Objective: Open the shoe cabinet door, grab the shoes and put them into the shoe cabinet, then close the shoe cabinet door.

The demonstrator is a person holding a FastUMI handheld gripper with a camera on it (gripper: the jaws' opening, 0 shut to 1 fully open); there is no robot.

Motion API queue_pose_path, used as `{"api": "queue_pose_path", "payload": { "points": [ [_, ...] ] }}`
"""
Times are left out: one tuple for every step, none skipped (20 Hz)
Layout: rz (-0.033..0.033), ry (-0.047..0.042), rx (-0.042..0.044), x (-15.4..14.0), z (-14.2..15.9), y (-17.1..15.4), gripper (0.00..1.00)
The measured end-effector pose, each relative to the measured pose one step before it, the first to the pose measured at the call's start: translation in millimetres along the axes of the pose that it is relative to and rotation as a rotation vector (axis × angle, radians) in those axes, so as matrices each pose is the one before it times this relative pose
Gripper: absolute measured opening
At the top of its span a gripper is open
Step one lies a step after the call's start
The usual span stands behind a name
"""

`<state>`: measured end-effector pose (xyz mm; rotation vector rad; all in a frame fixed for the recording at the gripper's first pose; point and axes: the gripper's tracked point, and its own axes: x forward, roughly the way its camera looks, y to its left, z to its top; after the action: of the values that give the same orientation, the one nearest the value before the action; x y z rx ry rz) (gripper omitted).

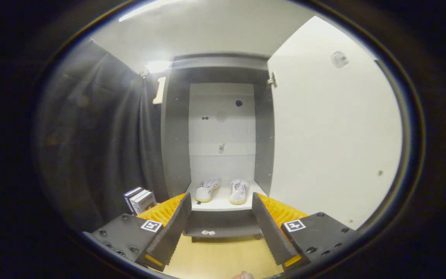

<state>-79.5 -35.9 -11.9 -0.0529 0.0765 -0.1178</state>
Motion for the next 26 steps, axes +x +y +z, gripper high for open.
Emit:
{"api": "queue_pose_path", "payload": {
  "points": [
    [-0.01286, -0.00110, 0.00870, -17.15, 3.77, -7.62, 0.98],
    [-0.01324, 0.00775, 0.00454, -15.25, -0.30, -9.67, 0.98],
    [-0.01403, 0.01248, -0.00020, -12.39, 1.08, -10.04, 0.98],
    [-0.02371, 0.00416, -0.00452, -13.57, 1.57, -13.95, 0.98],
    [-0.02958, -0.00938, -0.00528, -11.80, 5.91, -15.96, 0.98],
    [-0.02412, -0.01328, 0.00335, -9.76, 5.43, -15.13, 0.98],
    [-0.01887, -0.01353, 0.00585, -9.08, 3.60, -11.97, 0.98],
    [-0.01868, -0.00840, 0.00214, -6.74, 3.15, -17.93, 0.98],
    [-0.01932, -0.00636, -0.00026, -5.56, 2.32, -16.08, 0.98],
    [-0.02005, -0.00673, -0.00354, -5.15, 2.50, -16.59, 0.98],
    [-0.02075, -0.00950, -0.00622, -1.39, 4.34, -19.14, 0.98],
    [-0.02159, -0.00224, -0.00577, 3.20, 1.76, -20.74, 0.97],
    [-0.01377, 0.00454, -0.00471, 3.99, 0.81, -18.94, 0.97],
    [-0.01031, 0.00170, -0.00479, 5.27, 1.39, -18.14, 0.97],
    [-0.00742, -0.00093, -0.00287, 7.70, 1.16, -17.38, 0.97],
    [-0.00298, 0.00063, -0.00156, 10.71, -0.38, -15.95, 0.97],
    [0.00208, -0.00286, -0.00196, 10.11, 0.54, -14.03, 0.97],
    [0.00341, -0.00575, -0.00345, 10.27, 2.00, -13.44, 0.97],
    [0.00660, -0.00565, -0.00233, 12.20, 2.21, -11.67, 0.97],
    [0.00655, -0.00637, -0.00448, 14.71, 0.78, -10.34, 0.97],
    [0.01033, 0.00033, -0.00106, 14.16, -0.04, -8.10, 0.96],
    [0.01318, 0.00436, 0.00064, 15.20, -2.39, -5.82, 0.96],
    [0.01627, 0.00335, 0.00343, 15.13, -2.17, -4.71, 0.96],
    [0.01523, 0.00079, 0.00549, 16.96, -1.99, -4.39, 0.96],
    [0.01595, 0.00160, 0.01025, 16.46, -1.48, -3.03, 0.96],
    [0.01840, 0.00319, 0.01002, 15.14, -2.52, -0.94, 0.95]
  ]
}}
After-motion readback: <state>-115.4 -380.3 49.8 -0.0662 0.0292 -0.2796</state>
